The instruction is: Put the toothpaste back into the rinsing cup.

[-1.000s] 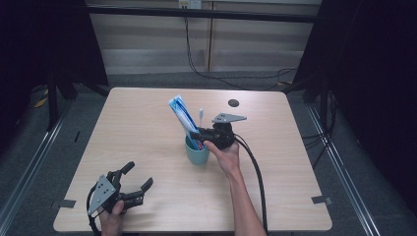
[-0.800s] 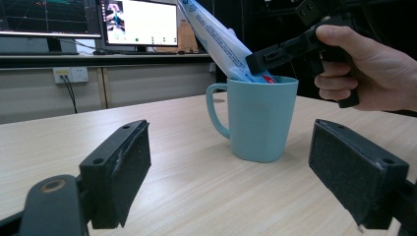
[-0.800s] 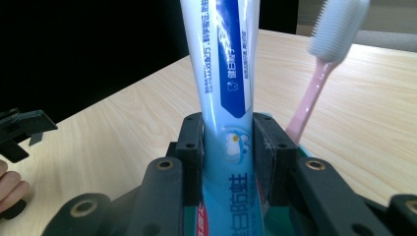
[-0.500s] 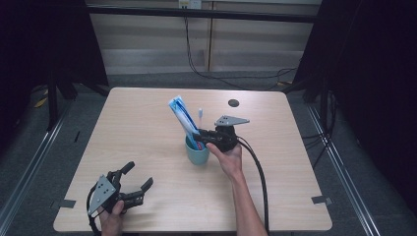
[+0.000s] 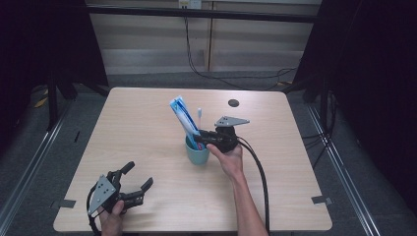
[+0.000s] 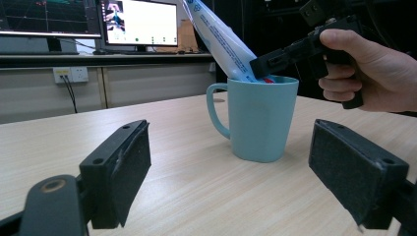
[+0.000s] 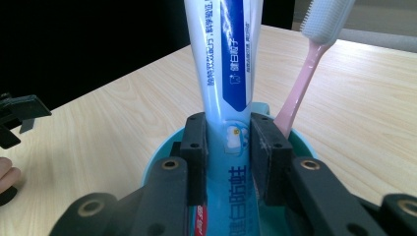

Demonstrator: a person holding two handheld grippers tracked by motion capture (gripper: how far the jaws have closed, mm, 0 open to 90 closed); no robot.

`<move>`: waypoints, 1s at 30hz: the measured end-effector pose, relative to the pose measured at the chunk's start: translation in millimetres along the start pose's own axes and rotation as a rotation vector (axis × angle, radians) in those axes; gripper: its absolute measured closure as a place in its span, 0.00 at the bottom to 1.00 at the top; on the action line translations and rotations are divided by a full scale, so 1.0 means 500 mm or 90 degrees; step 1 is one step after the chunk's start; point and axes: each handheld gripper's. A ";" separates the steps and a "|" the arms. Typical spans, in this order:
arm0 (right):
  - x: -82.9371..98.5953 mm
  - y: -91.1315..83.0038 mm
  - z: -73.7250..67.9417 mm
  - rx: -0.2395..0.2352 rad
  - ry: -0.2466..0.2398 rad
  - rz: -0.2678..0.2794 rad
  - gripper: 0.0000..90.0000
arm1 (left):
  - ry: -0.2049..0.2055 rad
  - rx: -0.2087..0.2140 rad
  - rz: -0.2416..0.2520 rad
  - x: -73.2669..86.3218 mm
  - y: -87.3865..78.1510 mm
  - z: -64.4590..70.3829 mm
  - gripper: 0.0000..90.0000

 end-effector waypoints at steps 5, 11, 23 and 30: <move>0.000 -0.004 0.001 0.001 0.005 0.005 0.74 | -0.001 0.000 -0.001 0.000 0.000 0.000 0.18; -0.006 -0.016 0.004 0.003 0.009 0.018 0.66 | 0.000 0.000 -0.001 0.000 0.000 0.000 0.18; -0.003 -0.048 0.011 0.002 0.045 0.043 0.37 | -0.001 0.000 0.000 0.000 0.000 0.000 0.18; -0.002 -0.065 0.015 0.020 0.053 0.043 0.32 | -0.002 -0.001 0.000 0.000 0.000 0.000 0.18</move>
Point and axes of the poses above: each handheld gripper's, and its own axes: y roughly forward along the jaws, x roughly out of its underside, z roughly to its right, and after that the axes turned 1 degree about z, right-handed
